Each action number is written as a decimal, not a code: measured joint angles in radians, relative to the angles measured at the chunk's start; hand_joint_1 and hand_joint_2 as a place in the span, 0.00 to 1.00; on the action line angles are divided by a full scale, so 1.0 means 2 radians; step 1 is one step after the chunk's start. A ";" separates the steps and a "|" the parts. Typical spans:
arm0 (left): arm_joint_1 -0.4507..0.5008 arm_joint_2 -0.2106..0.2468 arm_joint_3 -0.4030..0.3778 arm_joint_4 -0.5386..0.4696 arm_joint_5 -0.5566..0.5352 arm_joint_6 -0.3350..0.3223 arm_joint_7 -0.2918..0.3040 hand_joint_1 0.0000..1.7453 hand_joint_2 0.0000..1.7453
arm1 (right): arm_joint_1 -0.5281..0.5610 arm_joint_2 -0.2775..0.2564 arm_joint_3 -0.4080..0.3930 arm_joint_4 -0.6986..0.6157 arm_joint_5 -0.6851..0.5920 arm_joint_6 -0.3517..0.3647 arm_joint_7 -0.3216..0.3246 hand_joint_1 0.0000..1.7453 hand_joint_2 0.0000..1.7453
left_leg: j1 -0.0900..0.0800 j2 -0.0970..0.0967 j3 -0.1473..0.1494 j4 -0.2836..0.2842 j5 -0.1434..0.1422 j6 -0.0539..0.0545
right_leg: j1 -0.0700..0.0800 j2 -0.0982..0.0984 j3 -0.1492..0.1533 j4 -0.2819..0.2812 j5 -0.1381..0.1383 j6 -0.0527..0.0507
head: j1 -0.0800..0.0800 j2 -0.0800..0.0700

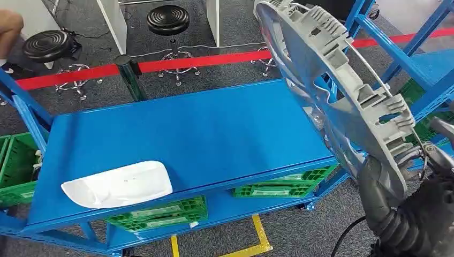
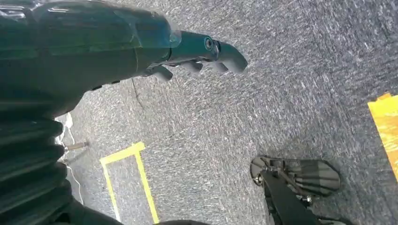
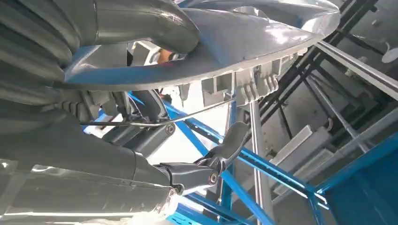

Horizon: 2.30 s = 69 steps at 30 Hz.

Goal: Take the parts from the cabinet and place them on the table.

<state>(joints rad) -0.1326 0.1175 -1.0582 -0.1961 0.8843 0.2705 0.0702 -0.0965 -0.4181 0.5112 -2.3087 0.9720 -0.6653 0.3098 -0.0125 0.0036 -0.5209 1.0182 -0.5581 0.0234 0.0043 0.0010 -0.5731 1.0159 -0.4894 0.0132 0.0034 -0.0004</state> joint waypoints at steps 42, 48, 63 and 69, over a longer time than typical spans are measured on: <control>0.001 -0.008 0.009 0.000 -0.008 -0.005 -0.019 0.00 1.00 | 0.003 0.010 -0.001 -0.033 -0.297 0.026 -0.109 1.00 1.00 | 0.000 -0.001 0.000 0.000 0.000 0.000 | 0.000 0.000 0.000 0.000 0.000 0.000 | 0.000 0.000; 0.001 -0.008 0.009 0.000 -0.008 -0.010 -0.024 0.00 1.00 | 0.002 0.010 -0.004 -0.033 -0.311 0.035 -0.115 1.00 1.00 | 0.000 -0.001 0.000 0.000 0.000 0.000 | 0.000 0.000 0.000 0.000 0.000 0.000 | 0.000 0.000; 0.001 -0.012 0.009 0.000 -0.008 -0.016 -0.032 0.00 1.00 | -0.004 0.010 -0.005 -0.033 -0.324 0.048 -0.116 1.00 1.00 | 0.000 -0.001 0.000 0.000 0.000 0.000 | 0.000 0.000 0.000 0.000 0.000 0.000 | 0.000 0.000; 0.001 -0.014 0.009 0.000 -0.008 -0.016 -0.035 0.00 1.00 | -0.011 0.010 -0.004 -0.033 -0.329 0.055 -0.116 1.00 1.00 | 0.000 -0.001 0.000 0.000 0.000 0.000 | 0.000 0.000 0.000 0.000 0.000 0.000 | 0.000 0.000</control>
<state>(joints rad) -0.1312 0.0893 -1.0410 -0.1965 0.8690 0.2377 0.0000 -0.1185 -0.3971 0.5024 -2.3747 0.3147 -0.5554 0.0771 -0.0126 0.0013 -0.5208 1.0182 -0.5583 0.0239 0.0043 0.0008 -0.5730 1.0159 -0.4894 0.0132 0.0034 -0.0004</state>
